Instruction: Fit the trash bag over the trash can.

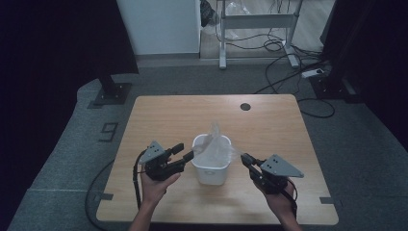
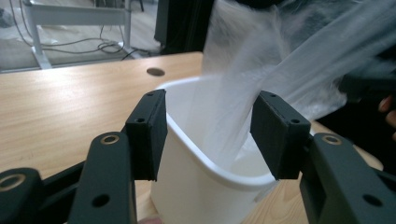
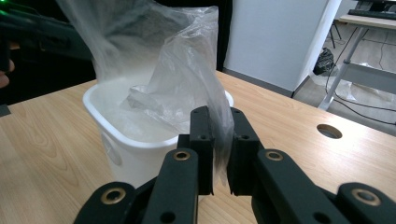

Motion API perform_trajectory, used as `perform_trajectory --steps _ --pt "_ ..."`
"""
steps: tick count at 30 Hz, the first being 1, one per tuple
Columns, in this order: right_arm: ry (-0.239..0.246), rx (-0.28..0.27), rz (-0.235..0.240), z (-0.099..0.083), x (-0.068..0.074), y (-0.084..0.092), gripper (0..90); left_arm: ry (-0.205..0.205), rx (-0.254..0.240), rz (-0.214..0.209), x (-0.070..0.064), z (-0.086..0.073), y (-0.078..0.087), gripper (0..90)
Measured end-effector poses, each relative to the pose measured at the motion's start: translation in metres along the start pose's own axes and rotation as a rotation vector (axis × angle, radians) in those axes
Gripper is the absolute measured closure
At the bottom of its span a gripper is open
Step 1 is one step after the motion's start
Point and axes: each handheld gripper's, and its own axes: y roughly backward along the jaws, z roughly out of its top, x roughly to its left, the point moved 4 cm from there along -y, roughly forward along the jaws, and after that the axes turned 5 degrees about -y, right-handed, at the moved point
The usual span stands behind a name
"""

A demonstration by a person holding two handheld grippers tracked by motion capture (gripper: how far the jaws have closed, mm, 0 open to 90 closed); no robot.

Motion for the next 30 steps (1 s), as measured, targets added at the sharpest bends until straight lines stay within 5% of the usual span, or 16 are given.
perform_trajectory --steps 3,5,8,17,30 --pt "-0.002 0.004 -0.003 0.000 -0.004 0.001 81.9 -0.001 0.006 -0.004 0.006 0.005 0.005 45.1" --pt "-0.008 0.005 -0.006 -0.001 -0.007 0.000 82.0 -0.003 -0.006 -0.054 0.007 0.008 0.010 45.1" --pt "-0.011 0.005 -0.010 -0.002 -0.008 0.001 82.0 -0.021 0.003 -0.050 0.005 0.007 0.010 44.3" --pt "-0.024 -0.002 -0.033 -0.002 -0.018 0.007 81.9 -0.032 0.054 -0.047 0.009 -0.021 0.007 42.1" --pt "-0.033 -0.001 -0.045 -0.004 -0.023 0.007 81.9 -0.059 0.108 -0.068 0.014 -0.041 0.011 38.8"
